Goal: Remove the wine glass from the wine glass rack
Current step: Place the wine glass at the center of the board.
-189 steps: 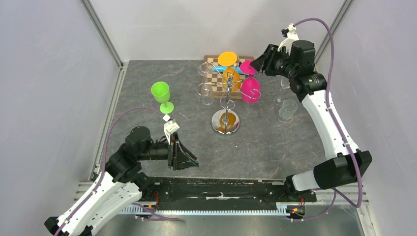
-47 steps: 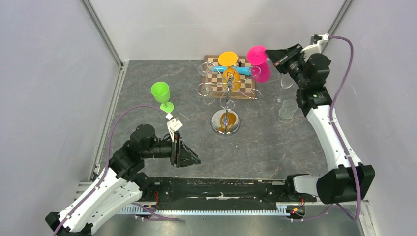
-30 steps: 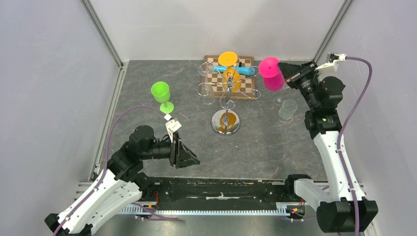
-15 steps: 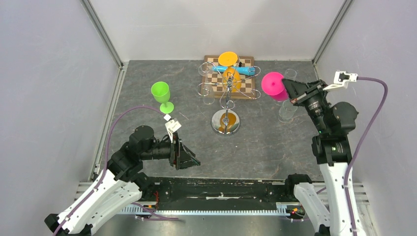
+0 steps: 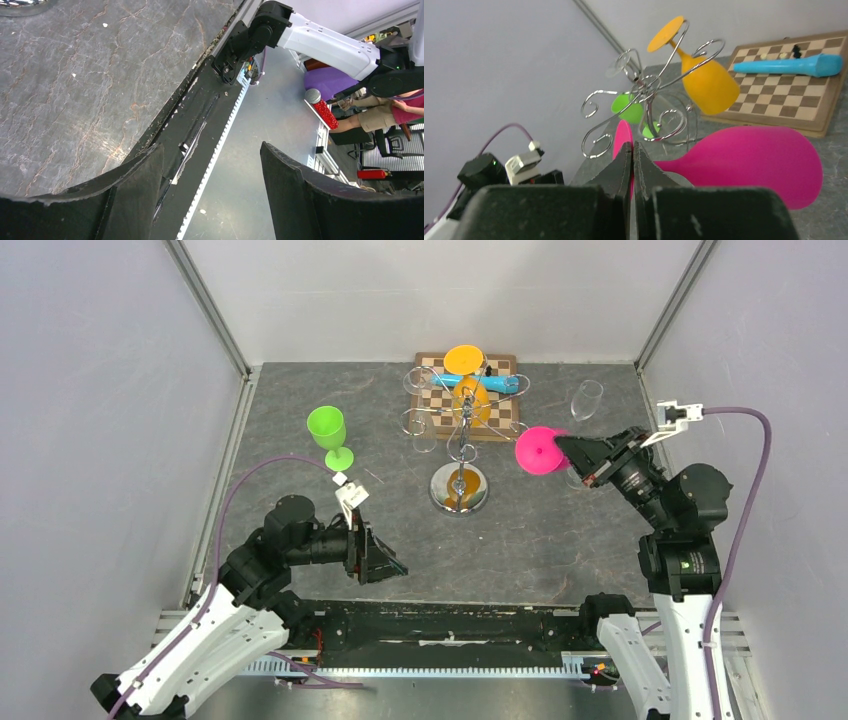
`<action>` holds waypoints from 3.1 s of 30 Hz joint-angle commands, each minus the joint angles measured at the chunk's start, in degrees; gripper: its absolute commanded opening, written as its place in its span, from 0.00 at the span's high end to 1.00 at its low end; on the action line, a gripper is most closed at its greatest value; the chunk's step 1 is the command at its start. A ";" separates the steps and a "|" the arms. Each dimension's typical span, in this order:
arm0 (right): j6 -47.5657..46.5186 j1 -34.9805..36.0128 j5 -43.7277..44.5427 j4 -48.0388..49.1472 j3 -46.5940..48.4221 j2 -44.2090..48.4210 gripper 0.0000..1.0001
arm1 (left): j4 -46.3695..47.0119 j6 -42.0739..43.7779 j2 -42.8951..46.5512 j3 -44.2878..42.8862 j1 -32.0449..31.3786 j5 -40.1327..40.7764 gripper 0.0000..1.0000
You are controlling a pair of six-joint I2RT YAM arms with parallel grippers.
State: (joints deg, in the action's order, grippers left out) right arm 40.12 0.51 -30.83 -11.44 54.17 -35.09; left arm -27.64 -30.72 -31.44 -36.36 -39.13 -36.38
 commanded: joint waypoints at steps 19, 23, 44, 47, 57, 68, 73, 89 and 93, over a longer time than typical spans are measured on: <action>-8.05 16.93 -14.80 5.08 -8.01 -1.24 1.00 | 0.61 -10.16 0.68 -4.43 -0.24 8.60 0.24; -11.08 23.12 -12.87 6.63 -8.67 -2.39 1.00 | 1.02 -15.79 0.30 -4.39 -0.24 9.83 0.24; -28.15 51.16 0.07 12.49 -3.81 -18.84 1.00 | -7.90 -34.85 8.34 -7.28 -0.24 15.08 0.25; -31.04 52.78 2.15 11.57 -2.75 -18.65 1.00 | -9.24 -35.34 8.90 -7.49 -0.24 14.61 0.24; -43.42 59.27 7.54 8.46 0.33 -17.65 1.00 | -7.67 -38.53 8.23 -6.61 -0.25 12.65 0.24; -54.06 69.06 14.09 9.15 2.60 -22.55 1.00 | -5.10 -42.12 8.14 -5.13 -0.25 11.26 0.24; -56.78 72.52 15.55 14.06 1.38 -22.98 1.00 | -5.98 -42.64 9.20 -4.21 -0.26 12.08 0.24; -62.88 79.57 20.83 17.50 2.46 -26.69 1.00 | -0.66 -43.62 8.13 -1.26 -0.24 12.30 0.25; -63.12 80.49 22.42 19.51 2.20 -27.40 1.00 | 0.74 -43.77 8.10 0.10 -0.24 11.24 0.35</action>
State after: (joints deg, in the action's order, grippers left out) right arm -21.50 79.99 -11.03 2.61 54.15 -62.08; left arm -31.05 -72.58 -22.98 -37.69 -39.13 -24.10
